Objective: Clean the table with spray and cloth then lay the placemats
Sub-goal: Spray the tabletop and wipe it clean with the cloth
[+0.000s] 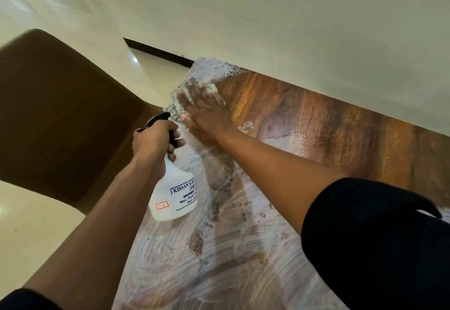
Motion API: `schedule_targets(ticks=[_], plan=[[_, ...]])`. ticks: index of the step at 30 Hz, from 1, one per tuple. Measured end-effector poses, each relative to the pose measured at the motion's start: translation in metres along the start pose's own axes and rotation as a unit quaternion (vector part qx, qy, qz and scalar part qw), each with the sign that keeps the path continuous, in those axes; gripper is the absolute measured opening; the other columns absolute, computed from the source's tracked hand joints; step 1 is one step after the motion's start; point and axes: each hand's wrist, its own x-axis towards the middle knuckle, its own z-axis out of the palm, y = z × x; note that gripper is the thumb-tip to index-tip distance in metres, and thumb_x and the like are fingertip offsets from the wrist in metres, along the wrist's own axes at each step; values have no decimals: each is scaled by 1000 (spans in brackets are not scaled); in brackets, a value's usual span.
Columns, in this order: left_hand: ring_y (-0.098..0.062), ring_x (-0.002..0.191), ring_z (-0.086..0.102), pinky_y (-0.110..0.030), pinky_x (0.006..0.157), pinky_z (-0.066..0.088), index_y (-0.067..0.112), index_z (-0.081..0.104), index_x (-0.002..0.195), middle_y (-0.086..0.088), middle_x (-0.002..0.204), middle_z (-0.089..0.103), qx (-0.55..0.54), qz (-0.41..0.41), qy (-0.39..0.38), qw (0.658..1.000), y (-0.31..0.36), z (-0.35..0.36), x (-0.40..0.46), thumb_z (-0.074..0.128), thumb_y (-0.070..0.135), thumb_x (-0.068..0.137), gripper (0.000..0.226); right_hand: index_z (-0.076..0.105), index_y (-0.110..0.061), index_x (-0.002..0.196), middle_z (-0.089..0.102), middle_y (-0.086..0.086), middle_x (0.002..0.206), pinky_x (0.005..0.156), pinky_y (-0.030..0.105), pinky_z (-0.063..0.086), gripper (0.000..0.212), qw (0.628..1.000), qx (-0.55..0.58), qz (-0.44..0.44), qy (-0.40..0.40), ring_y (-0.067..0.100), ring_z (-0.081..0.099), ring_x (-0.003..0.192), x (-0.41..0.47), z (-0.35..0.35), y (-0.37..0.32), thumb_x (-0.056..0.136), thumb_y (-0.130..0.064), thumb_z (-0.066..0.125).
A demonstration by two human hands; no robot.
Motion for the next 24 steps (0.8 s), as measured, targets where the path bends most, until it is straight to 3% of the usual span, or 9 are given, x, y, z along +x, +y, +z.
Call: schedule_targets(ticks=[4, 8, 11, 14, 16, 21, 24], plan=[[-7, 38, 58, -20, 37, 32, 6, 68, 97, -10, 78, 67, 21, -11, 5, 1000, 7, -7, 1, 68, 13, 92, 9, -7, -34, 164, -16, 1, 171, 128, 49, -4, 67, 998, -27, -55, -17, 24, -10, 159, 3, -8, 17, 107, -59, 18], [-8, 35, 43, -25, 41, 34, 12, 59, 73, -6, 67, 56, 37, -25, -5, 999, 6, -7, 7, 69, 15, 89, 19, -8, -35, 163, -18, 2, 171, 125, 52, -5, 66, 994, -19, 109, 26, 27, -9, 158, 9, -27, 71, 108, -56, 20], [-10, 38, 39, -25, 43, 33, 13, 55, 69, -4, 63, 51, 32, -31, -17, 999, 3, -7, 10, 69, 14, 88, 23, -6, -32, 164, -16, 5, 172, 128, 49, -6, 65, 982, 4, 186, 42, 29, -12, 158, 19, -31, 86, 109, -53, 21], [-11, 46, 55, -25, 45, 33, 11, 62, 78, -3, 64, 59, 7, -31, -19, 999, 4, -7, 10, 68, 12, 93, 16, -6, -30, 164, -15, 7, 171, 128, 52, -3, 66, 976, 14, 207, 66, 30, -13, 158, 27, -24, 71, 109, -52, 23], [-14, 54, 63, -25, 46, 34, 10, 66, 80, -2, 62, 64, 0, -29, -14, 999, 5, -8, 11, 68, 12, 94, 14, -8, -32, 164, -17, 5, 171, 127, 56, -2, 67, 984, 11, 171, 56, 31, -11, 158, 32, -19, 52, 108, -52, 23], [-12, 51, 67, -22, 42, 32, 9, 66, 79, -3, 66, 68, -7, -21, 10, 1000, 10, -6, 12, 69, 11, 92, 14, -4, -35, 163, -16, 0, 171, 127, 55, -2, 65, 998, -30, -50, -18, 26, -10, 158, 44, -7, 3, 108, -58, 18], [-8, 42, 61, -20, 40, 32, 8, 65, 82, -6, 71, 67, -5, -20, -4, 1000, 14, -4, 10, 67, 12, 94, 13, -1, -36, 164, -12, -1, 172, 126, 51, -6, 63, 996, -33, -80, -23, 25, -9, 159, 53, -11, 16, 108, -58, 18]])
